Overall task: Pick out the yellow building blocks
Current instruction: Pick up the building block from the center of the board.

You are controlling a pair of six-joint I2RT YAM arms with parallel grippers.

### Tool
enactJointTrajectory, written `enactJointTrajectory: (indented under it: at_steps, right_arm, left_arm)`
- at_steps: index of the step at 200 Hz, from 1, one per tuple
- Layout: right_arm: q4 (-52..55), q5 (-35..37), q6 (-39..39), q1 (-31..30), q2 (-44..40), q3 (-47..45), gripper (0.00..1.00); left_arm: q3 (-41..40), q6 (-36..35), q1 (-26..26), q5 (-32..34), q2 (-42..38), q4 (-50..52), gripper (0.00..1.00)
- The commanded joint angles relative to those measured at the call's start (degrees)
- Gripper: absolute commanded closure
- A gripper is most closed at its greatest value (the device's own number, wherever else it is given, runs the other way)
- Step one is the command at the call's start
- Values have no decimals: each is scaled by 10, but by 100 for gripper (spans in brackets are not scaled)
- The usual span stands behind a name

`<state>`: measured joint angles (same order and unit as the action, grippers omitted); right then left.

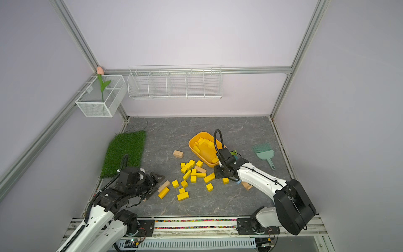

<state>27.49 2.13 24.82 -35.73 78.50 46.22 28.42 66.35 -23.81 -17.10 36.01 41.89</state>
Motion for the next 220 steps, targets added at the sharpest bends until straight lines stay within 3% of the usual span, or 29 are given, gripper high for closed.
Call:
enactJointTrajectory:
  at_steps: [1, 142, 220]
  right_arm:
    - [-3, 4, -4, 2, -8, -6, 44]
    - [-3, 2, -5, 1, -3, -4, 44]
    - [-1, 1, -6, 1, 3, 0, 44]
  left_arm:
    - [4, -7, -3, 35, 35, 44, 19]
    - [-47, -13, -9, 39, 105, -63, 16]
    - [-58, 23, -57, 36, 117, -121, 15]
